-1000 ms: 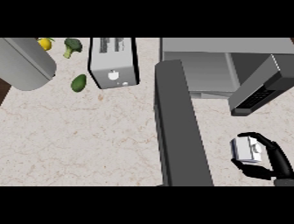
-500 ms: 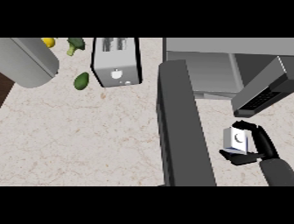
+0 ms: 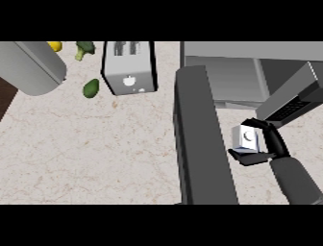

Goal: Pick up the milk, place it into the microwave and close the microwave

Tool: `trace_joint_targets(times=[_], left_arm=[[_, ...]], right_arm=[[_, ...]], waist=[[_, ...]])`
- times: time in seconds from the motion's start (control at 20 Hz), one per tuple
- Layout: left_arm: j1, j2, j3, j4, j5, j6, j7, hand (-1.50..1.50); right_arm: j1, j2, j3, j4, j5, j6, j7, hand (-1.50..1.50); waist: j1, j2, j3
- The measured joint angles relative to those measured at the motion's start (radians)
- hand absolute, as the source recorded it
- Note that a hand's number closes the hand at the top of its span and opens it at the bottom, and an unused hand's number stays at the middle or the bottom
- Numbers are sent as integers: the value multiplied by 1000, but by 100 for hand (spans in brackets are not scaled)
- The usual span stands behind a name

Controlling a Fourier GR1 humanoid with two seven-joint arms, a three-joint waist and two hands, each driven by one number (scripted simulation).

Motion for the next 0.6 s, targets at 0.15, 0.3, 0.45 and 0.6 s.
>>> trace_joint_targets(times=[0.15,0.3,0.45,0.6], left_arm=[[-7,-2,14,5,15,-2,2,-150],[-6,-5,24,12,25,-4,1,-150],[7,-15,21,13,20,1,0,-150],[31,-10,29,2,29,-9,-2,-150]], right_arm=[[-14,26,20,-5,-3,40,-16,150],[-37,39,41,-21,-7,74,-10,150],[-53,57,60,-68,-9,79,3,150],[-75,81,70,-119,-17,69,32,150]], waist=[[-12,-4,-1],[-20,-7,-1],[-30,-11,-2],[-35,-14,-3]])
